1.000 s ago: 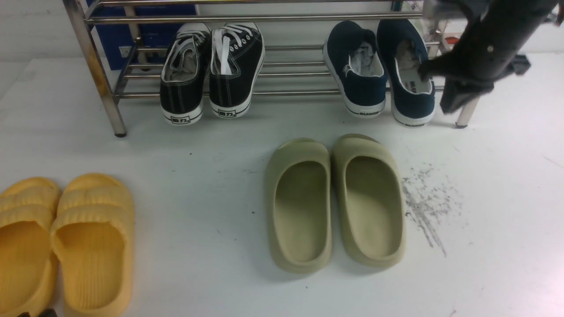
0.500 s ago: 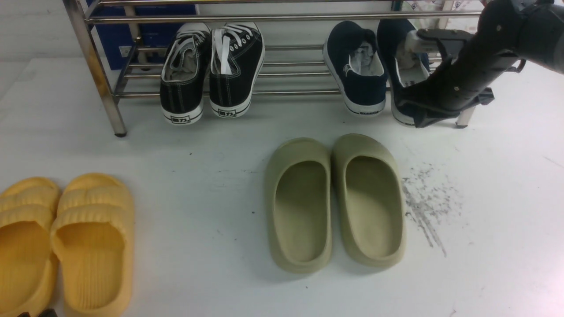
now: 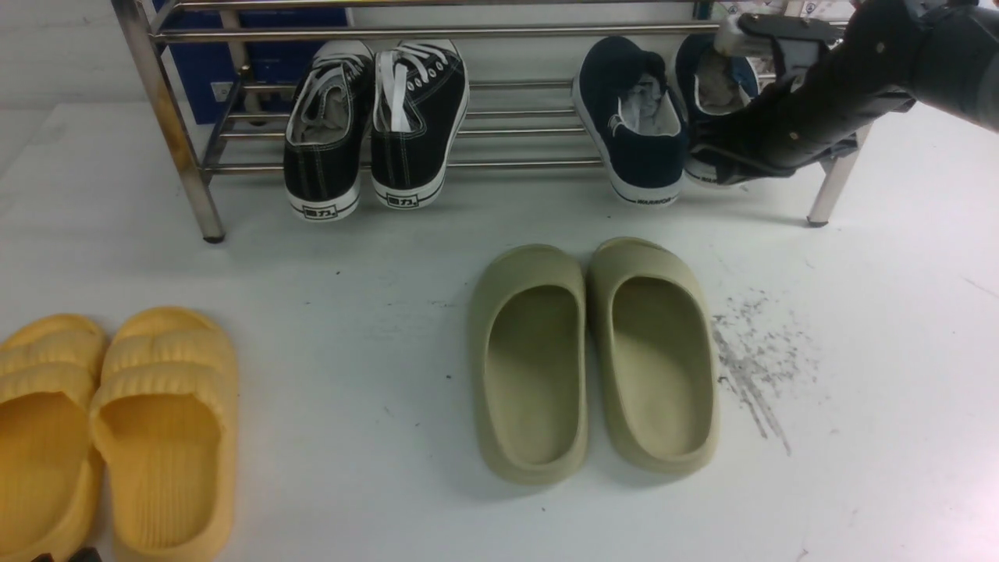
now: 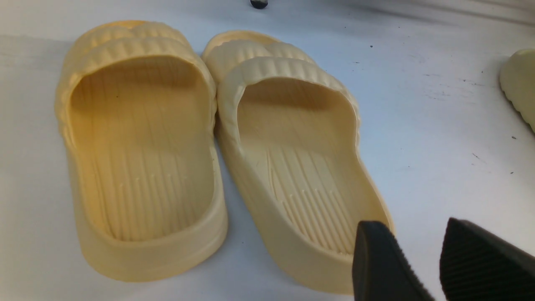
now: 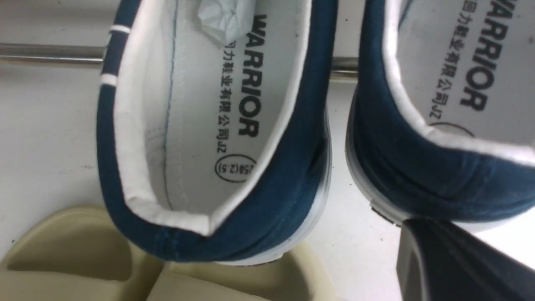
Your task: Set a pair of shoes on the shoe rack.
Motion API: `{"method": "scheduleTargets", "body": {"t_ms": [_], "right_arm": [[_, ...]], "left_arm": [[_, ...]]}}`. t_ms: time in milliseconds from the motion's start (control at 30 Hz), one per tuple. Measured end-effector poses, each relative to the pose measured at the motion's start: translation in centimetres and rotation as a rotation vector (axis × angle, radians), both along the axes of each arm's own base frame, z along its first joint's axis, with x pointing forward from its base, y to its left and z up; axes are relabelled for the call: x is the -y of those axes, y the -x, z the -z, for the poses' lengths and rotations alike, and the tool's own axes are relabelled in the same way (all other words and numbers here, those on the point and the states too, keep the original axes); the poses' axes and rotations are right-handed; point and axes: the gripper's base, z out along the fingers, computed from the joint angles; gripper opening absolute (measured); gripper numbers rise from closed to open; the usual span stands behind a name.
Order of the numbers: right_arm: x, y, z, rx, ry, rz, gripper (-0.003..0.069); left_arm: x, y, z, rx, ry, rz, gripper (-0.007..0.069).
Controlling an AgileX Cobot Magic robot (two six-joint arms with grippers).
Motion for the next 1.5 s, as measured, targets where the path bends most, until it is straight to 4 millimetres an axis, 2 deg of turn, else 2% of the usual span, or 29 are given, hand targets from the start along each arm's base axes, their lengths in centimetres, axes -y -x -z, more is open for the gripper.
{"method": "scheduleTargets", "body": {"t_ms": [200, 400, 433, 633, 700, 800, 833, 867, 900, 1033, 1067, 1100, 1167, 1200, 1233, 1300, 1333, 1367, 1433, 1467, 1500], "right_arm": [[0.2, 0.5, -0.6, -0.02, 0.012, -0.008, 0.0015], [0.7, 3.4, -4.4, -0.093, 0.056, -0.078, 0.0015], [0.8, 4.9, -6.1, -0.123, 0.064, -0.099, 0.0018], [1.3, 10.3, -10.5, -0.165, 0.048, -0.173, 0.002], [1.5, 13.1, -12.2, -0.118, 0.015, -0.198, 0.0022], [1.9, 16.8, -12.9, -0.05, -0.009, -0.218, 0.0023], [2.3, 18.6, -13.4, -0.007, -0.009, -0.217, 0.0024], [2.3, 18.9, -13.4, 0.0, -0.011, -0.217, 0.0023], [2.8, 21.3, -13.3, 0.056, -0.01, -0.21, 0.0026], [4.2, 26.6, -11.2, 0.207, -0.005, -0.168, 0.0029], [4.2, 26.6, -10.9, 0.204, -0.004, -0.166, 0.0029], [4.6, 28.4, -10.2, 0.269, -0.006, -0.145, 0.0032], [5.1, 29.9, -9.4, 0.319, -0.01, -0.125, 0.0034], [5.5, 31.5, -8.4, 0.363, -0.014, -0.108, 0.0037], [5.6, 32.0, -8.5, 0.379, -0.015, -0.107, 0.0037], [6.1, 34.8, -7.4, 0.436, -0.024, -0.102, 0.0038], [6.1, 34.8, -7.2, 0.43, -0.023, -0.102, 0.0038], [6.4, 36.5, -6.6, 0.464, -0.027, -0.104, 0.004], [6.6, 37.9, -6.3, 0.5, -0.032, -0.106, 0.0041], [6.9, 39.6, -5.5, 0.528, -0.036, -0.114, 0.0044], [6.9, 39.8, -5.5, 0.535, -0.037, -0.114, 0.0045]], "left_arm": [[0.0, 0.0, 0.0, 0.0, 0.0, 0.0, 0.0237], [0.0, 0.0, 0.0, 0.0, 0.0, 0.0, 0.0237], [0.0, 0.0, 0.0, 0.0, 0.0, 0.0, 0.0237], [0.0, 0.0, 0.0, 0.0, 0.0, 0.0, 0.0237], [0.0, 0.0, 0.0, 0.0, 0.0, 0.0, 0.0237], [0.0, 0.0, 0.0, 0.0, 0.0, 0.0, 0.0237], [0.0, 0.0, 0.0, 0.0, 0.0, 0.0, 0.0237], [0.0, 0.0, 0.0, 0.0, 0.0, 0.0, 0.0237], [0.0, 0.0, 0.0, 0.0, 0.0, 0.0, 0.0237], [0.0, 0.0, 0.0, 0.0, 0.0, 0.0, 0.0237], [0.0, 0.0, 0.0, 0.0, 0.0, 0.0, 0.0237], [0.0, 0.0, 0.0, 0.0, 0.0, 0.0, 0.0237], [0.0, 0.0, 0.0, 0.0, 0.0, 0.0, 0.0237], [0.0, 0.0, 0.0, 0.0, 0.0, 0.0, 0.0237], [0.0, 0.0, 0.0, 0.0, 0.0, 0.0, 0.0237], [0.0, 0.0, 0.0, 0.0, 0.0, 0.0, 0.0237], [0.0, 0.0, 0.0, 0.0, 0.0, 0.0, 0.0237], [0.0, 0.0, 0.0, 0.0, 0.0, 0.0, 0.0237], [0.0, 0.0, 0.0, 0.0, 0.0, 0.0, 0.0237], [0.0, 0.0, 0.0, 0.0, 0.0, 0.0, 0.0237], [0.0, 0.0, 0.0, 0.0, 0.0, 0.0, 0.0237]]}}
